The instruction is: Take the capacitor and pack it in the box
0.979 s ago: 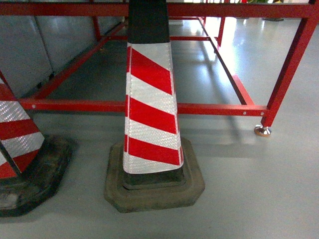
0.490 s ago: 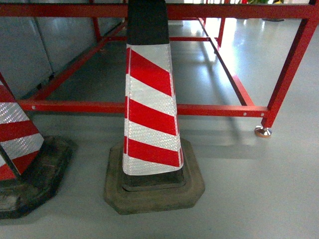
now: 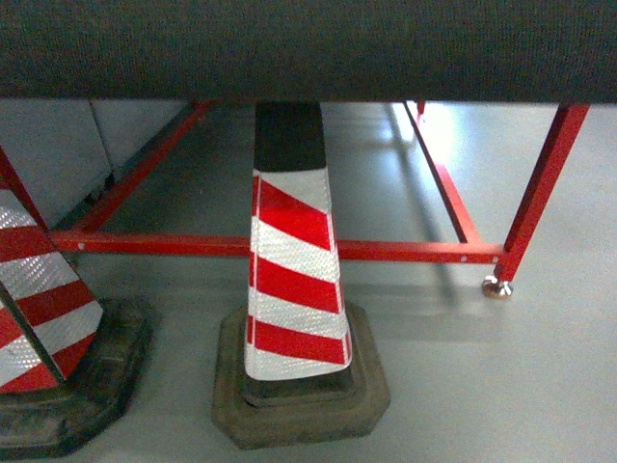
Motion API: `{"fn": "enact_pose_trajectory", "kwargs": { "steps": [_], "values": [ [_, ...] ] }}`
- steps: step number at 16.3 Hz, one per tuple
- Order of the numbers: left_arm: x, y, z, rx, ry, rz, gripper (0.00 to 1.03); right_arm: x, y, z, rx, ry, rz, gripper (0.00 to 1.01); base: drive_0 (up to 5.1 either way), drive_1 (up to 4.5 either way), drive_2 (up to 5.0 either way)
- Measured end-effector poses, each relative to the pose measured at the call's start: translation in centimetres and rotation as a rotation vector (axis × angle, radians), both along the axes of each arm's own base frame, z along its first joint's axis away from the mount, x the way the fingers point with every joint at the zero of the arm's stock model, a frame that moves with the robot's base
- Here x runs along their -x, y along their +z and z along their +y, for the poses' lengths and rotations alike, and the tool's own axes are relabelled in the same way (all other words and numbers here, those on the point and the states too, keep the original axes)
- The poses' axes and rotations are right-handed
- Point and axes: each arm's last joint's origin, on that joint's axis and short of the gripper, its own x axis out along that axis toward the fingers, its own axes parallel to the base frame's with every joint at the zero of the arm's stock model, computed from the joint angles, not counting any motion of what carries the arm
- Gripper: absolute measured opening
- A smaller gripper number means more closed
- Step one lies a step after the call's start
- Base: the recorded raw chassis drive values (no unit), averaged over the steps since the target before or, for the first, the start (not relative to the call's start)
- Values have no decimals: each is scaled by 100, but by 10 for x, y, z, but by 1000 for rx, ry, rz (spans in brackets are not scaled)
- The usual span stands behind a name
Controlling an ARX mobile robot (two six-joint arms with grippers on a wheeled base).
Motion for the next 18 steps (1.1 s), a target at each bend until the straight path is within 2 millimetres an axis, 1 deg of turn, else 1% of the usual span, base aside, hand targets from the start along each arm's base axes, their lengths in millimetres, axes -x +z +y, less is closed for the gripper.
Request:
{"fn": "enact_pose_trajectory", "kwargs": {
  "steps": [18],
  "values": [
    [0, 0, 0, -3, 0, -4, 44, 0, 0, 0, 0, 0, -3, 98, 0, 0, 0]
  ]
}}
